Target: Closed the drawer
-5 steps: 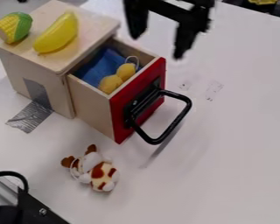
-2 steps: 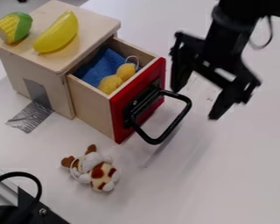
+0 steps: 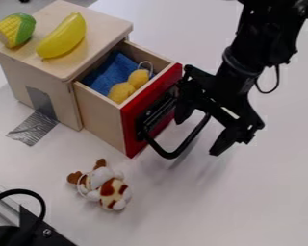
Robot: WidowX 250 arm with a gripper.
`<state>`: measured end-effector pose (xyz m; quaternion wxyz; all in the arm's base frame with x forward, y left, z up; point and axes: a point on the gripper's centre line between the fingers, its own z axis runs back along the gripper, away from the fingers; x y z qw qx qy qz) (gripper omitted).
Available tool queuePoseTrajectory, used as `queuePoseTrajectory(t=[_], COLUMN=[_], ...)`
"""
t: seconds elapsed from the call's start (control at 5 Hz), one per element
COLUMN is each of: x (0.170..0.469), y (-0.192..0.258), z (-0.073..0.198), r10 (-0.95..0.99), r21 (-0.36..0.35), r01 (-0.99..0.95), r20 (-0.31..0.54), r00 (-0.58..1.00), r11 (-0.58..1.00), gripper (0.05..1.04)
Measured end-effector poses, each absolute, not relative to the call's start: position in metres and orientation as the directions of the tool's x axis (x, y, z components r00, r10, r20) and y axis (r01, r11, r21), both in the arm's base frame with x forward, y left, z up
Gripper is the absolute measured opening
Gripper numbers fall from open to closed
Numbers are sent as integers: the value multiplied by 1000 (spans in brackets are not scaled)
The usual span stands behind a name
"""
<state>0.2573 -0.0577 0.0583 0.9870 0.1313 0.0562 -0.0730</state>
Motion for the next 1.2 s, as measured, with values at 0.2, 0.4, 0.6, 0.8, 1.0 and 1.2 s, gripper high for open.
queuePoseTrajectory(t=[0.2, 0.4, 0.6, 0.8, 1.0, 1.2], x=[255, 253, 255, 258, 258, 254], y=[-46, -42, -42, -38, -30, -21], z=[37, 18, 3, 3, 4, 5], r10=[-107, -98, -91, -64, -30, 33], r21=[263, 266, 266, 264, 265, 283], r01=[153, 163, 166, 135, 100, 39], r20=[-182, -242, -272, -261, -256, -247], r00=[978, 965, 958, 963, 966, 968], r11=[953, 950, 949, 955, 959, 958], gripper=[1000, 1000, 973, 696, 393, 183])
